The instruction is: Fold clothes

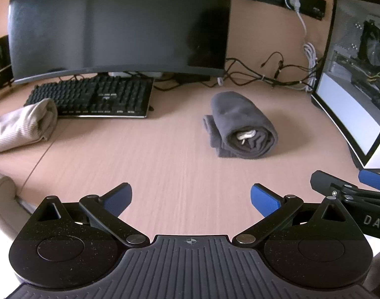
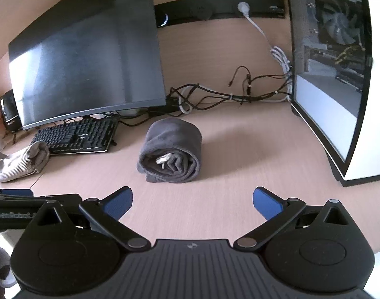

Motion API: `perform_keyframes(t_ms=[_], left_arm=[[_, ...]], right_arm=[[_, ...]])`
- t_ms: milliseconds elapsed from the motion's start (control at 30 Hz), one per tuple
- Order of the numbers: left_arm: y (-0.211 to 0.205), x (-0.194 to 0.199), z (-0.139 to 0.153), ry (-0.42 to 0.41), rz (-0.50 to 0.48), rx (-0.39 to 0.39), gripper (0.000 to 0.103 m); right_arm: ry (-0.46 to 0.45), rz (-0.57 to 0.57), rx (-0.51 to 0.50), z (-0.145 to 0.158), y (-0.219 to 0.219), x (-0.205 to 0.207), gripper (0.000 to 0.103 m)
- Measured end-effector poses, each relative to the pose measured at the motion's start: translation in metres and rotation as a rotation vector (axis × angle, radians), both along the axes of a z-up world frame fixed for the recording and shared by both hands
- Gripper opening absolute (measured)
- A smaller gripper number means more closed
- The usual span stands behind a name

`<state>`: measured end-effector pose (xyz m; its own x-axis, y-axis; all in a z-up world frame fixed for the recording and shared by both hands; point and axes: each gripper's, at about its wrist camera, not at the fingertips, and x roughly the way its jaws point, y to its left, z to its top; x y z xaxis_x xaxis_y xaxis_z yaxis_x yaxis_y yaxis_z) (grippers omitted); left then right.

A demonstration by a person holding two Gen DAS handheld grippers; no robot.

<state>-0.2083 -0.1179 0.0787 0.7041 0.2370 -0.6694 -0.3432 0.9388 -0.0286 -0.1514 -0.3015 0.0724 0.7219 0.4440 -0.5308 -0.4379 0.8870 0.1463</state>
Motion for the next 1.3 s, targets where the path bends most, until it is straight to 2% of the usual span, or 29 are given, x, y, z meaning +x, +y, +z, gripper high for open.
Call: perform_keyframes(t_ms=[533,1300], left_arm=[[-0.003,0.012,-0.003,0.019,-0.004,0.016,0.103],[0.002,0.030,-0.012,0.065,-0.002,-0.010,0.103]], right_arm=[[0.002,0.015,-0.007,0.000,0.001,0.015,0.103],[0.049,0.014,-0.022,-0.008,0.003,0.032,0.103]])
